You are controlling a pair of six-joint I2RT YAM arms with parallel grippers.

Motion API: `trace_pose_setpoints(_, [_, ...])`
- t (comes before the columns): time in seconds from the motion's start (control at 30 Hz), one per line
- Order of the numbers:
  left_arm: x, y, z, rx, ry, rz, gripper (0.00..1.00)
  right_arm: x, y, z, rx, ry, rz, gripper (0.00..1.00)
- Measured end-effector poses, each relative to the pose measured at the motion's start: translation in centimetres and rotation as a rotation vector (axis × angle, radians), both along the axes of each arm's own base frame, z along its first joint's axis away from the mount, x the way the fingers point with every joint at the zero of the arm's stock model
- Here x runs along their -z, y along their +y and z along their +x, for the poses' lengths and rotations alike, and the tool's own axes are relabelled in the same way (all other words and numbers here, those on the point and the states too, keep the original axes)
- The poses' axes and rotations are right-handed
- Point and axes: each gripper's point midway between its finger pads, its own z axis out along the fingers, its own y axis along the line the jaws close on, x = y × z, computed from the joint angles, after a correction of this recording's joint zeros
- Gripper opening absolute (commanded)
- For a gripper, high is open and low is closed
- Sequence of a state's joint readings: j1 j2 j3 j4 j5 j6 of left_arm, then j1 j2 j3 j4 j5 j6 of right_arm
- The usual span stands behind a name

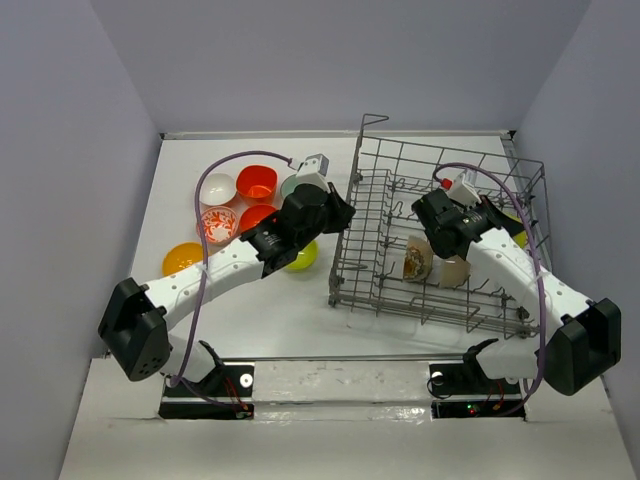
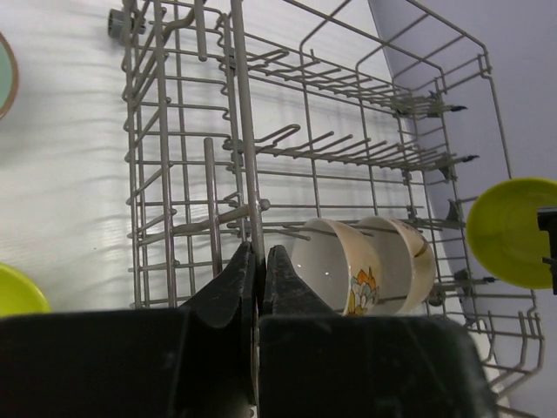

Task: Load the bowls into the dish rack
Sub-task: Insert the bowl into the dish rack.

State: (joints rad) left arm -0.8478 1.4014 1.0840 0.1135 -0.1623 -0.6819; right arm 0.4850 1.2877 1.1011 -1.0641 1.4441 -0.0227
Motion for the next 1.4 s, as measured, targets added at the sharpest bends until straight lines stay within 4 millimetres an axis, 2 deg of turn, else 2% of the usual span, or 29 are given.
trace_pose_setpoints(0.3, [0.0, 1.8, -0.4, -0.016, -0.021, 0.073, 0.0, 0.1, -0.4, -0.1, 0.014, 0.009, -0.006, 0.01])
trace_pose_setpoints(0.47, [0.1, 1.9, -0.4, -0.015, -0.027, 0.083, 0.01, 1.2, -0.6, -0.4, 0.013, 0.057, -0.033, 0.01])
trace_pose_setpoints(0.63, [0.2, 1.5, 0.1, -0.012, -0.021, 0.102, 0.0, 2.3, -1.0, -1.0, 0.013, 0.111, -0.061, 0.01])
trace_pose_setpoints(0.83, [0.0, 0.0, 2.5, -0.034, -0.035, 0.12, 0.0, 2.1, -1.6, -1.8, 0.023, 0.101, -0.056, 0.01])
trace_pose_setpoints(1.0, [-0.1, -0.6, 3.4, -0.059, -0.023, 0.084, 0.0, 2.1, -1.8, -2.0, 0.022, 0.101, -0.057, 0.01])
trace_pose_setpoints(1.23, [-0.1, -0.8, 3.7, -0.108, 0.01, 0.006, 0.0, 3.1, -1.8, -2.0, 0.018, 0.143, -0.079, 0.01])
trace_pose_setpoints(1.4, [-0.2, -0.2, 3.4, -0.138, 0.012, -0.065, 0.0, 3.3, -1.8, -1.9, 0.023, 0.154, -0.084, 0.01])
